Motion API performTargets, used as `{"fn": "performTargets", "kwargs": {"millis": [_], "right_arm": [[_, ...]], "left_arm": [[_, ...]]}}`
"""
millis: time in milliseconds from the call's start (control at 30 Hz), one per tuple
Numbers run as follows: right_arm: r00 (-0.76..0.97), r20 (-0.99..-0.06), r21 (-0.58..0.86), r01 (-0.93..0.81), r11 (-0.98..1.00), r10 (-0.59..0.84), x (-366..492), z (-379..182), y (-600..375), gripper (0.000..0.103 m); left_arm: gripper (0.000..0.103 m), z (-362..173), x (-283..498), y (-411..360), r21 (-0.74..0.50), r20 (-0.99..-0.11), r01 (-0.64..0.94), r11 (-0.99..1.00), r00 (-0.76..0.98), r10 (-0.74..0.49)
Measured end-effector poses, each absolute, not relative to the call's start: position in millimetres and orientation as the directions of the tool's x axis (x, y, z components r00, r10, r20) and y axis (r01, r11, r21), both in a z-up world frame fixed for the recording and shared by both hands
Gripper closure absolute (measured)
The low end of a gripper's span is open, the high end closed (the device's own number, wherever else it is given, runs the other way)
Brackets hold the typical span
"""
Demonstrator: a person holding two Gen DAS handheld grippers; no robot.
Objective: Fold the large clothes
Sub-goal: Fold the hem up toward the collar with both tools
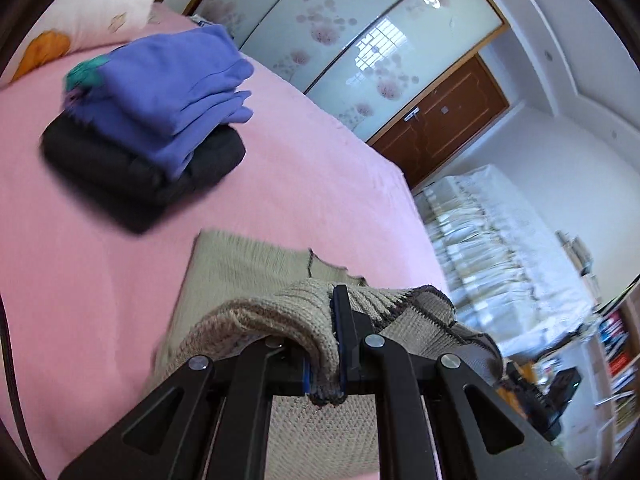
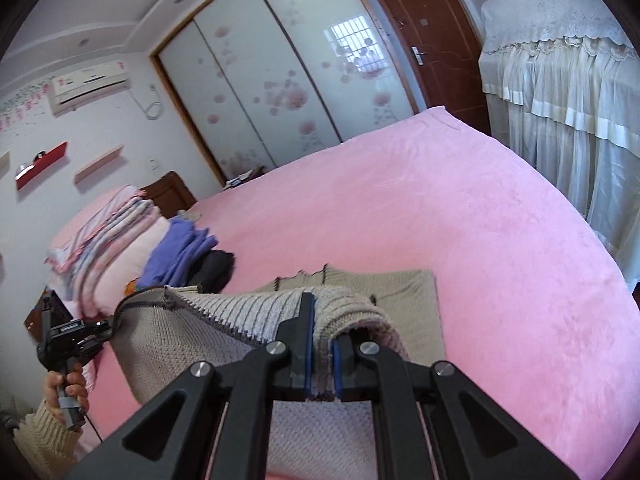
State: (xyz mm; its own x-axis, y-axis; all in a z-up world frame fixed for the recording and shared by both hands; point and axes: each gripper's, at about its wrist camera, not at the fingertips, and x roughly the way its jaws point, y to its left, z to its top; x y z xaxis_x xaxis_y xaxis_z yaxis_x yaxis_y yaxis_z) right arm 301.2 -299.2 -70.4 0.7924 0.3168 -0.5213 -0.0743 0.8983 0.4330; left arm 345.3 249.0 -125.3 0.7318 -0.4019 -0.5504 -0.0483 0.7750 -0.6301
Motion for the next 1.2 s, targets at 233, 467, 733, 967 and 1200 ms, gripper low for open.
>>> {"fn": "performTargets", "kwargs": {"millis": [233, 467, 733, 967, 1200], "right_arm": [[0.775, -0.582, 0.413, 0.019, 0.911, 0.248, 390.4, -113.9, -298.4, 0.097], [0.651, -0.731, 0.405, 0.171, 0.898, 0.206, 456.7, -196.8, -304.7, 0.096], [0.591, -0.767, 0.425, 0.174, 0.888, 0.251, 456.6, -215.0, -304.2, 0.048], [0.704, -0.688, 0.339, 0.096, 0.936, 0.177, 433.1, -161.4, -318.2, 0.030], [0.678, -0.732, 0.023, -0.066, 0.998, 0.062, 456.4, -177.9, -278.8, 0.030]], "left_arm": [[0.096, -172.8, 444.8, 231.8, -0.564, -0.638, -0.099, 0.820, 0.682, -0.357], [0.090, -251.0, 495.9, 221.8, -0.475, -0.757, -0.163, 0.865, 0.577, -0.307], [0.032, -247.6, 487.2, 231.4, -0.560, -0.713, -0.078, 0.825, 0.551, -0.433], [0.032, -205.4, 477.3, 222.6, -0.247, -0.711, 0.104, 0.964, 0.657, -0.252], [0.032, -227.2, 496.2, 207.9, 0.054, -0.757, 0.242, 0.969, 0.643, -0.118]]}}
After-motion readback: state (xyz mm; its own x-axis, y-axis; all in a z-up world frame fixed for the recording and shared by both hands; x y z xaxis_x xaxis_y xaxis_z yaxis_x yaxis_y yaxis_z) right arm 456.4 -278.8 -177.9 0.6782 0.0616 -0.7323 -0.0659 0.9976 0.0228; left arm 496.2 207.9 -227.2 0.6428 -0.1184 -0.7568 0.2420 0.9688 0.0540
